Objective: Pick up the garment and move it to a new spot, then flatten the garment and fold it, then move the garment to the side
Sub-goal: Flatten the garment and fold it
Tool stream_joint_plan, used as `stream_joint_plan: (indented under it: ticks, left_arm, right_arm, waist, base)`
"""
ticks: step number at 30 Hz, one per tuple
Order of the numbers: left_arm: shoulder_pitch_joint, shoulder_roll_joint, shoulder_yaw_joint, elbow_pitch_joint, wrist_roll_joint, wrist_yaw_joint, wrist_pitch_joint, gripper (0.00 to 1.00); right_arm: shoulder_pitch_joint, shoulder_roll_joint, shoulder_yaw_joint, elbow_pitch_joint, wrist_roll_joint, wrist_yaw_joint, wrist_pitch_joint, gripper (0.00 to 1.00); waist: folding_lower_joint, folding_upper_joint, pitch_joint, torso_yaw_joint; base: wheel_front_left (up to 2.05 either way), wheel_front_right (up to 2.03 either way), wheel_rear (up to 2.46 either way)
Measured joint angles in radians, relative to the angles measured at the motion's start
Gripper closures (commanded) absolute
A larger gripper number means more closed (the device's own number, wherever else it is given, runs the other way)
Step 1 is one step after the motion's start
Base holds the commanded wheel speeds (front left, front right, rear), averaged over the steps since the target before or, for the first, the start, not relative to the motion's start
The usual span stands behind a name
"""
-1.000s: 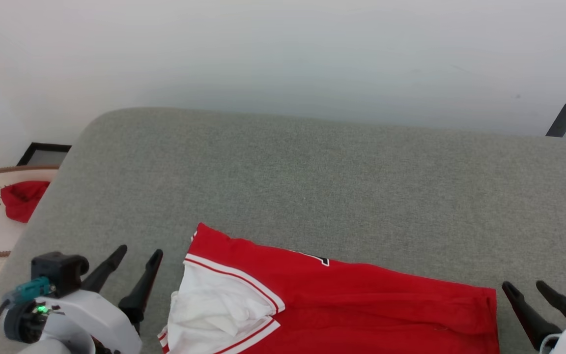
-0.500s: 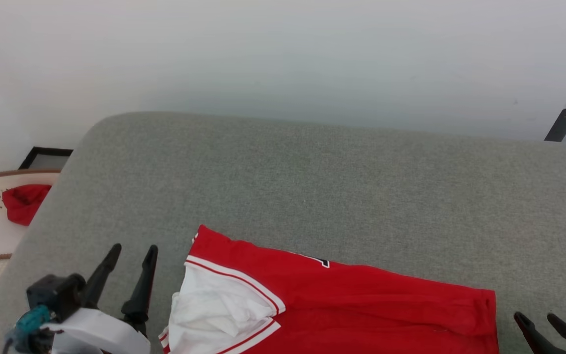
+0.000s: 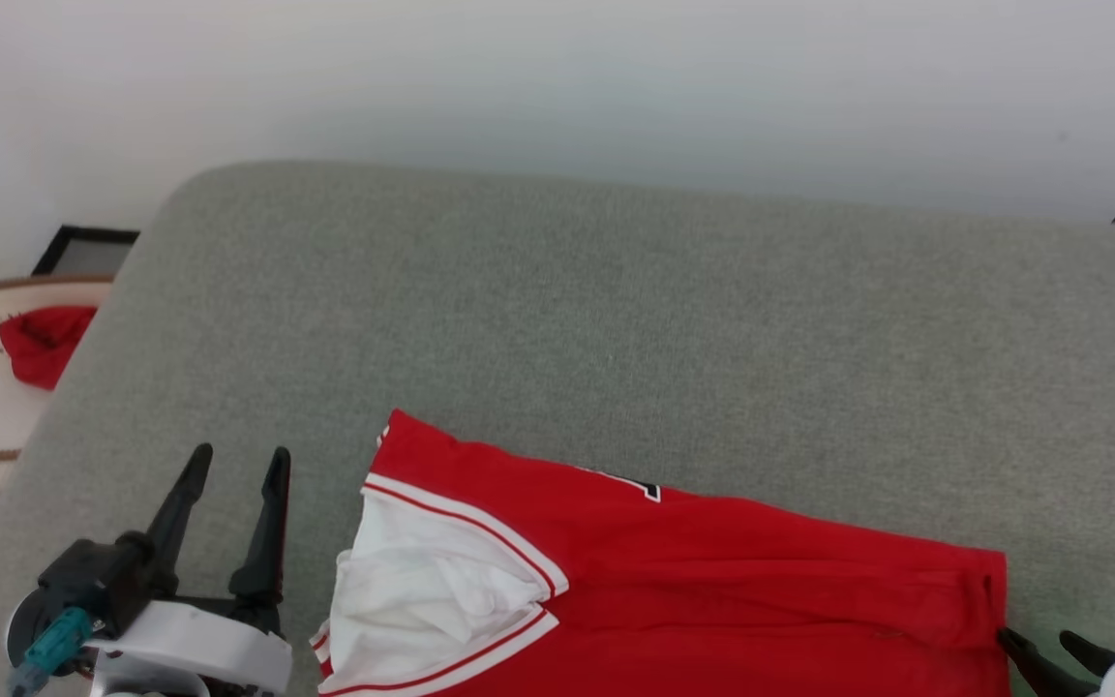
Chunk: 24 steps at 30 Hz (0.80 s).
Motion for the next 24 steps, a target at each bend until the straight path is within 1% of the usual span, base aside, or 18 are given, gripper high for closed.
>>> stream_joint_plan:
  ticks: [4,8,13,18,19,20,21,22,24]
  left_arm:
    - [-0.008,-0.049,0.051,0.002,0.057,-0.037,0.0,0.0]
    - [-0.028,-0.092,0.088,0.01,0.098,-0.062,0.0,0.0]
    - [-0.05,-0.134,0.112,0.026,0.119,-0.078,0.0,0.0]
    - [-0.065,-0.157,0.127,0.035,0.132,-0.082,0.0,0.0]
    - [-0.066,-0.16,0.127,0.036,0.132,-0.082,0.0,0.0]
    - [-0.067,-0.161,0.126,0.036,0.132,-0.083,0.0,0.0]
    - [-0.068,-0.161,0.124,0.035,0.131,-0.083,0.0,0.0]
    - [-0.068,-0.161,0.123,0.035,0.13,-0.083,0.0,0.0]
    - [-0.068,-0.16,0.123,0.033,0.12,-0.083,0.0,0.0]
  right_arm:
    - [-0.036,-0.001,0.015,0.017,0.0,0.0,0.027,0.0]
    - [-0.067,-0.002,0.038,0.043,0.004,0.0,0.043,0.0]
    - [-0.106,-0.002,0.065,0.072,0.014,0.0,0.06,0.0]
    - [-0.133,-0.005,0.076,0.095,0.034,-0.001,0.103,0.0]
    - [-0.138,-0.007,0.077,0.097,0.039,-0.002,0.119,0.31]
    - [-0.142,-0.012,0.081,0.097,0.042,-0.003,0.132,0.31]
    - [-0.145,-0.017,0.084,0.096,0.044,-0.003,0.142,0.59]
    - [-0.146,-0.017,0.085,0.095,0.044,-0.003,0.147,1.0]
    - [-0.147,-0.018,0.085,0.096,0.043,-0.003,0.157,1.0]
  waist:
    - [0.0,0.0001,0.039,0.006]
    - [0.0,0.0,0.075,0.015]
    - [0.0,0.0,0.107,0.031]
    - [0.0,0.0,0.126,0.044]
    - [0.0,0.0,0.128,0.046]
    - [0.0,0.0,0.129,0.048]
    - [0.0,0.0,0.13,0.049]
    - [0.0,0.0001,0.131,0.05]
    - [0.0,0.0,0.13,0.051]
  base:
    - [0.0,0.0,0.0]
    - [0.0,0.0,0.0]
    - [0.0,0.0,0.0]
    - [0.0,0.0,0.0]
    - [0.0,0.0,0.0]
    - [0.0,0.0,0.0]
    - [0.0,0.0,0.0]
    - [0.0,0.0,0.0]
    - [0.0,0.0,0.0]
